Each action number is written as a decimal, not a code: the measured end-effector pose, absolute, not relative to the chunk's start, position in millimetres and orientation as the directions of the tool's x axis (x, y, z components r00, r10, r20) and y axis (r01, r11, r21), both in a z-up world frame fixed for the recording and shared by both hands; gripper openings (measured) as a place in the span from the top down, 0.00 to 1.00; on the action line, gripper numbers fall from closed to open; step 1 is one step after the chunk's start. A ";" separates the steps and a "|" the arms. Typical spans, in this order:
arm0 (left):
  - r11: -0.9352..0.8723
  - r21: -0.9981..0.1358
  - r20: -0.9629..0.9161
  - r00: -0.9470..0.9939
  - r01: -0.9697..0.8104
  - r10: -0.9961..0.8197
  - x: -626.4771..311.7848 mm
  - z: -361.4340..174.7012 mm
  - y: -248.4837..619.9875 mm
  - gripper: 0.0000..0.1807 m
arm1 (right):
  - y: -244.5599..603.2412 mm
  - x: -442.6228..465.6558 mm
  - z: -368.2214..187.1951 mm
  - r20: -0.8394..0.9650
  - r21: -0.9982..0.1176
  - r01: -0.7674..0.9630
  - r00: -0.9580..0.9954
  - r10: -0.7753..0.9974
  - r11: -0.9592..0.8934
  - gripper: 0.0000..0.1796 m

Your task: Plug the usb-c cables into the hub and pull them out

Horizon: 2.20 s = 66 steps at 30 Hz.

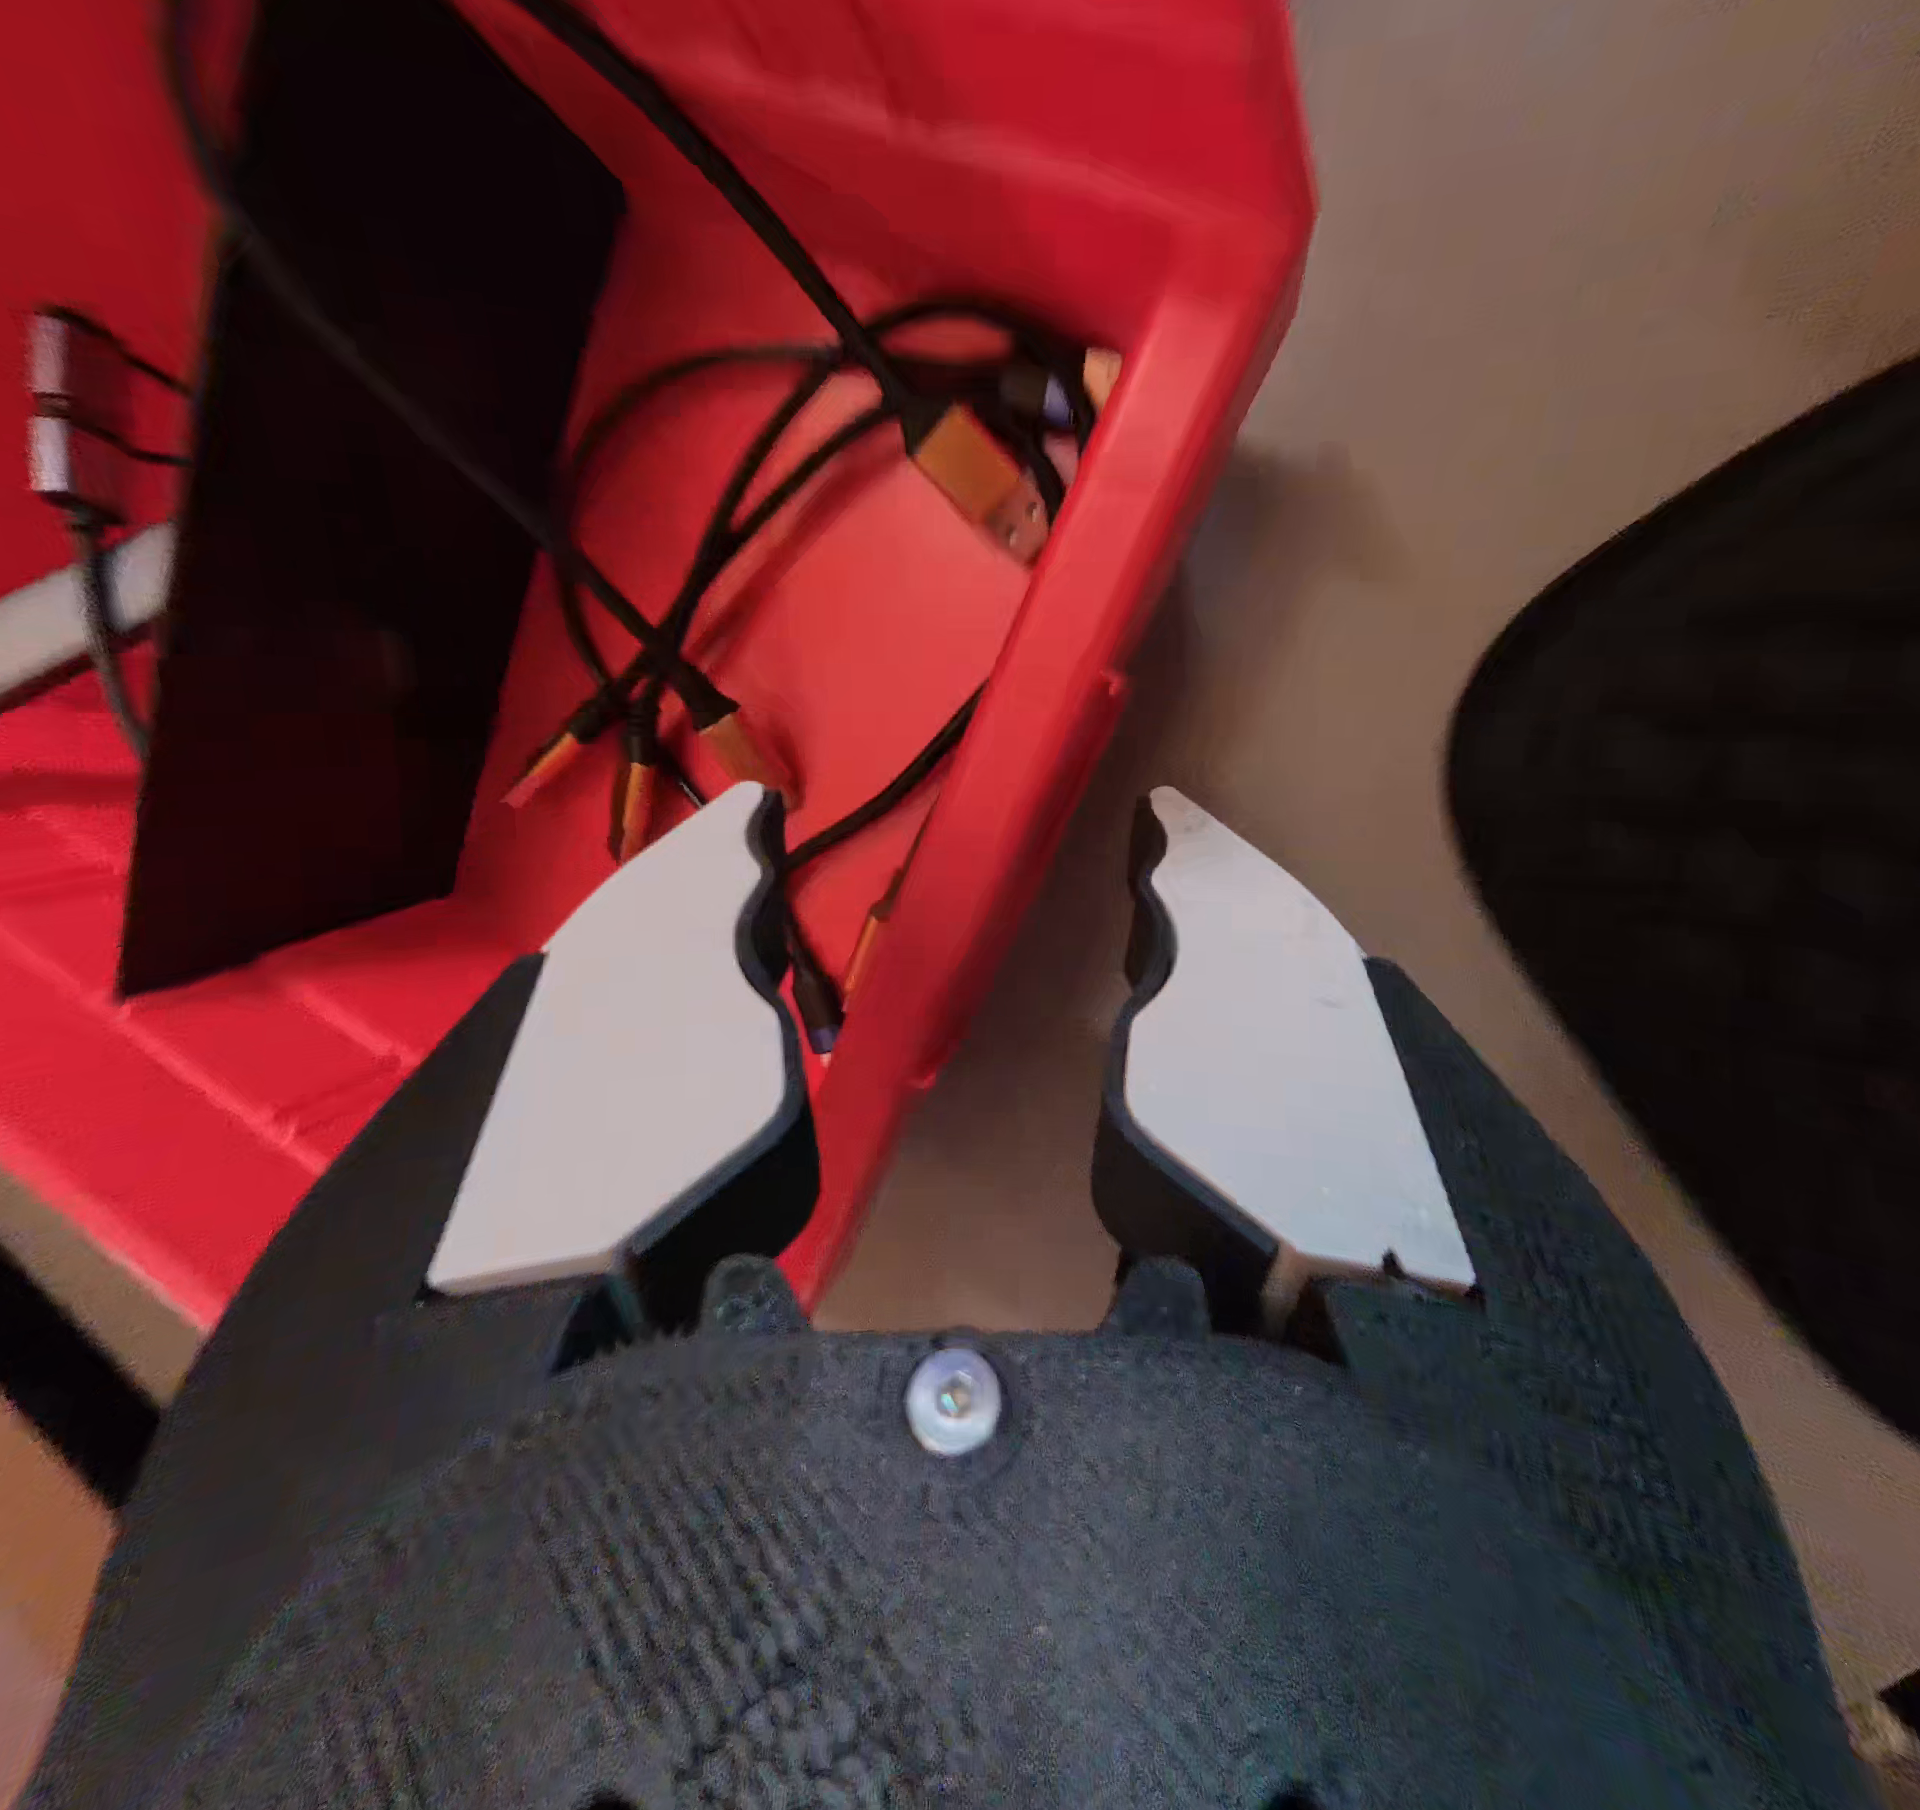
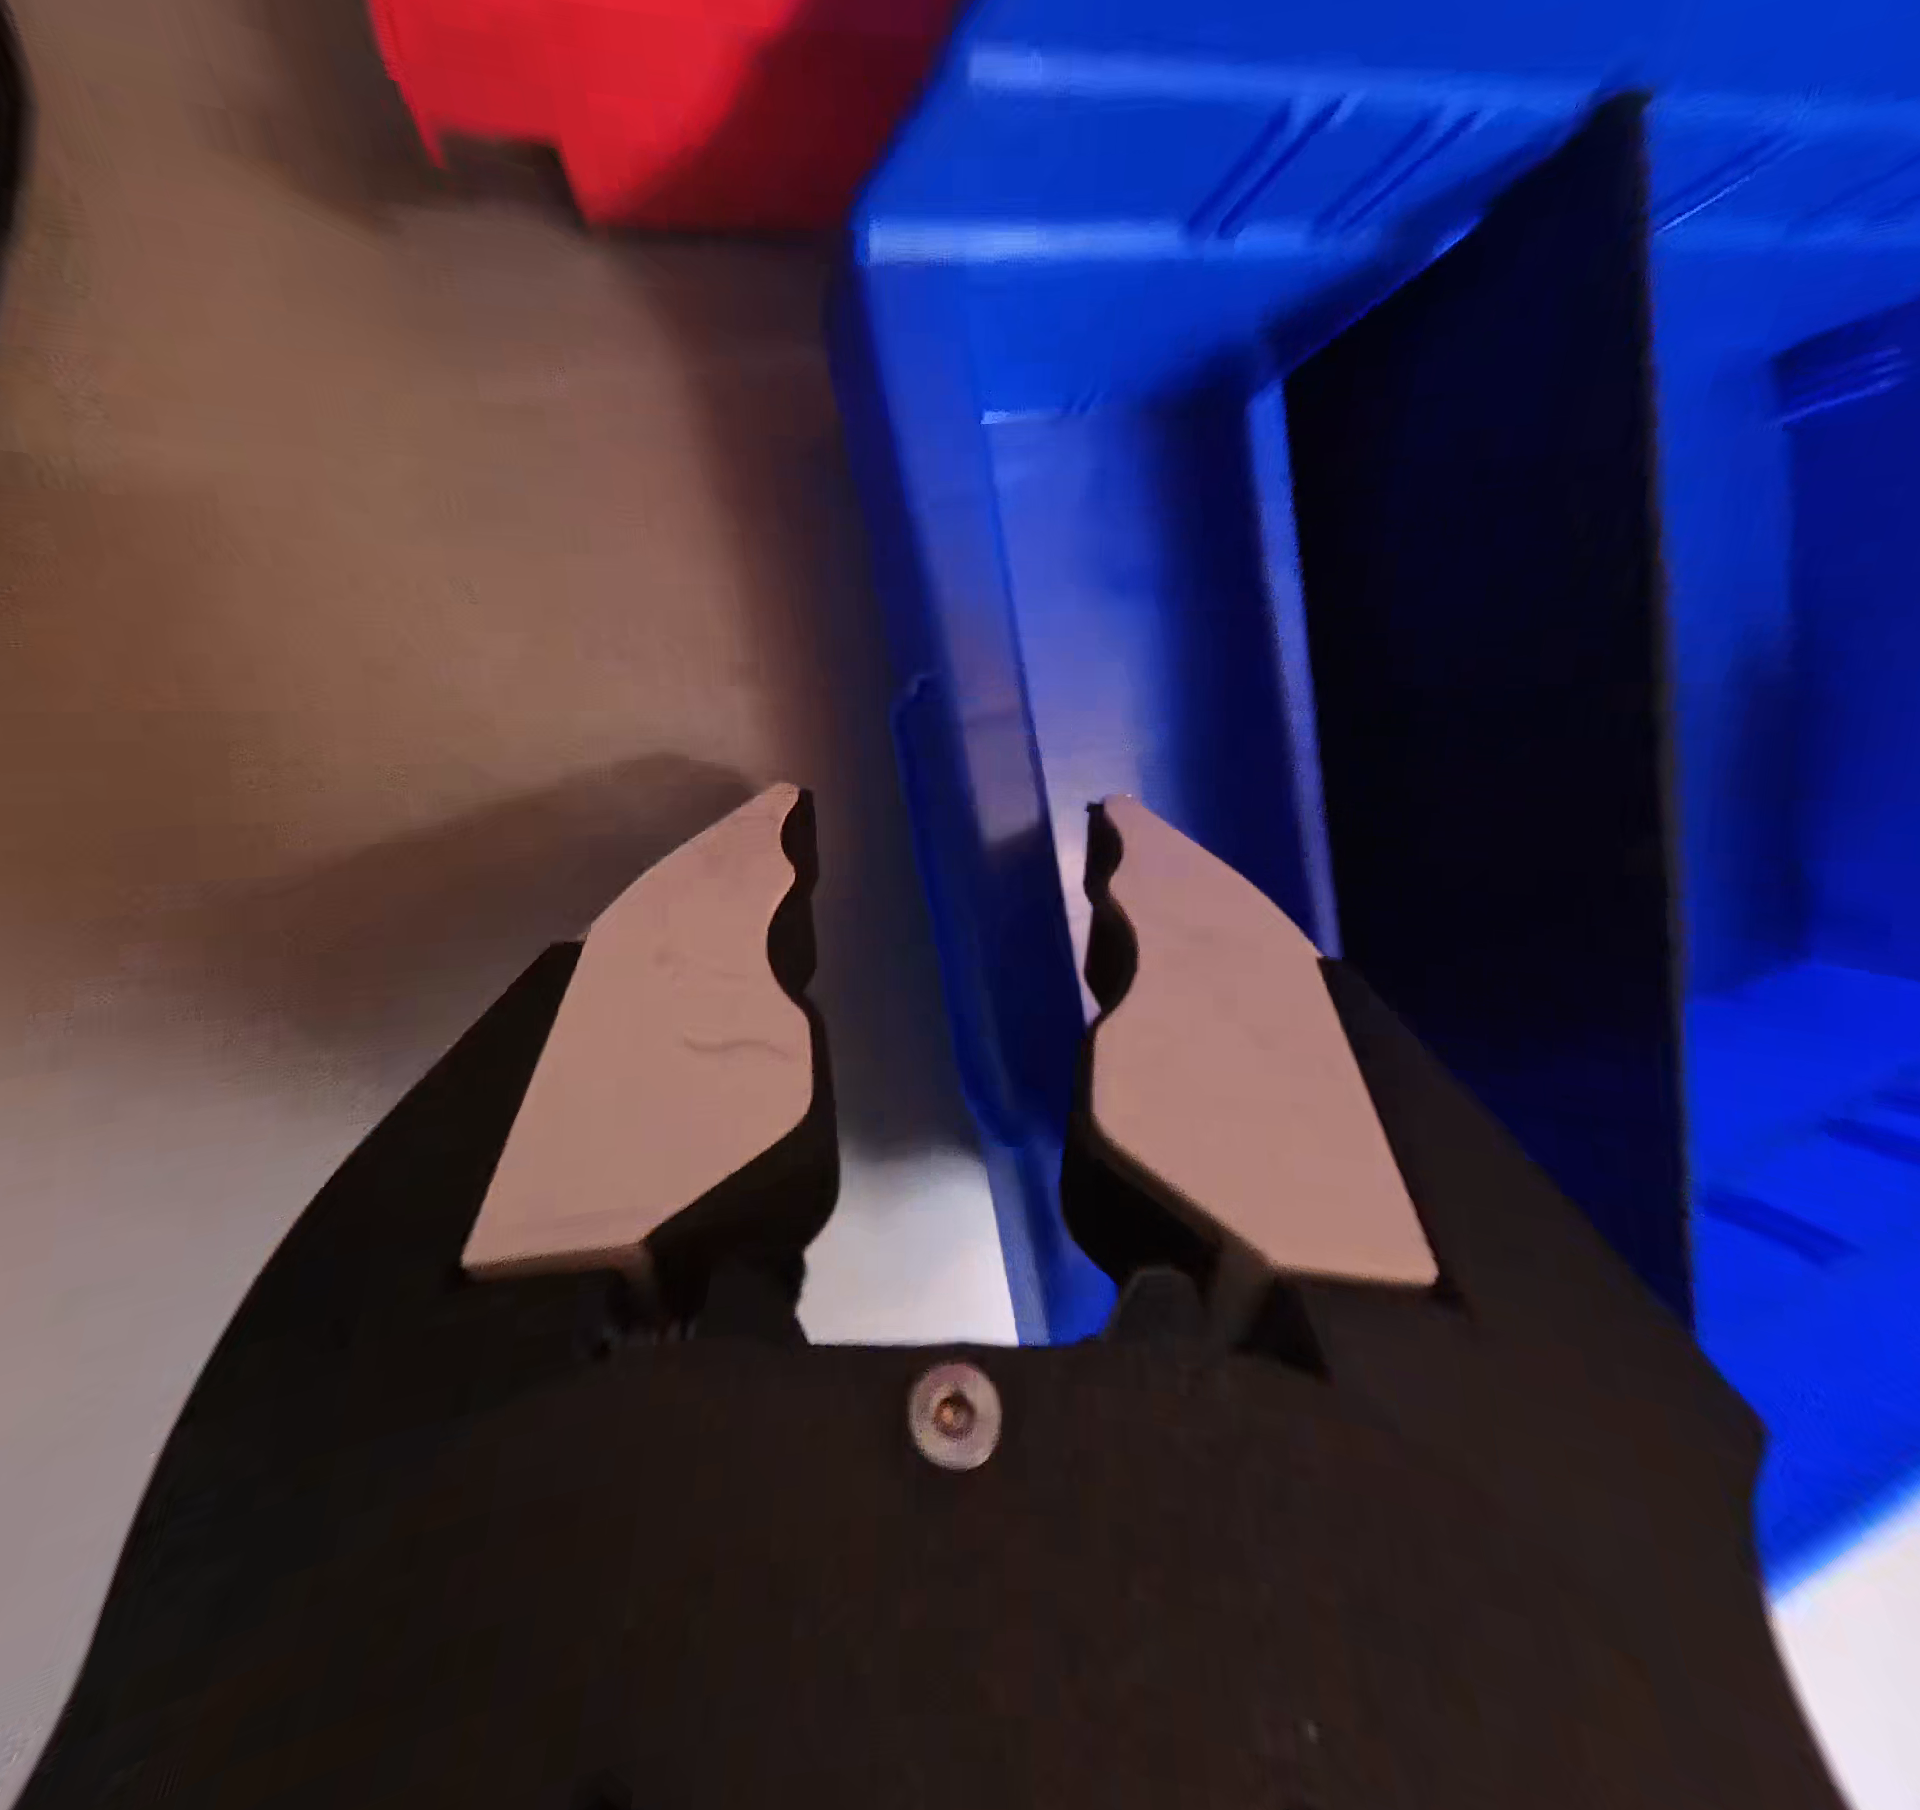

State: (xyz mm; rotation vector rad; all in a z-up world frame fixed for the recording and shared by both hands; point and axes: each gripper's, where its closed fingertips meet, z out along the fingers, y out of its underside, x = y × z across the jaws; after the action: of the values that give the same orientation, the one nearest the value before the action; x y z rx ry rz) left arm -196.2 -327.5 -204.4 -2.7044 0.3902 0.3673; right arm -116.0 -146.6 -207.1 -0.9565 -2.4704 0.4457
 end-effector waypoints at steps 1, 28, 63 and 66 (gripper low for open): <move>-0.900 -0.260 -0.305 0.914 -0.350 -0.267 -198.7 -215.0 -328.5 0.65 | -140.8 -118.1 -217.1 0.306 -0.409 0.562 -0.658 0.688 0.719 0.74; -0.827 -0.305 -0.372 0.858 -0.473 -0.354 -212.1 -227.9 -255.6 0.83 | 90.7 91.1 -220.3 0.503 -0.212 0.809 -0.390 0.771 0.548 0.84; -0.838 -0.400 -0.405 0.892 -0.371 -0.202 -257.2 -217.1 -224.7 0.78 | -31.4 16.0 -135.6 0.132 -0.967 0.203 -0.125 0.983 0.156 0.78; -0.796 -0.480 -0.369 0.908 -0.369 -0.198 -246.1 -193.7 -218.7 0.75 | -31.7 19.8 -132.1 0.120 -0.976 0.169 -0.126 0.985 0.141 0.78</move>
State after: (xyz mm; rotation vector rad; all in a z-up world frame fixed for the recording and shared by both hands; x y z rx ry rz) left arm -246.1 -218.7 -193.7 -2.5064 0.4059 0.4064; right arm 19.8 -31.7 -132.1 -1.1811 -1.4856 1.1041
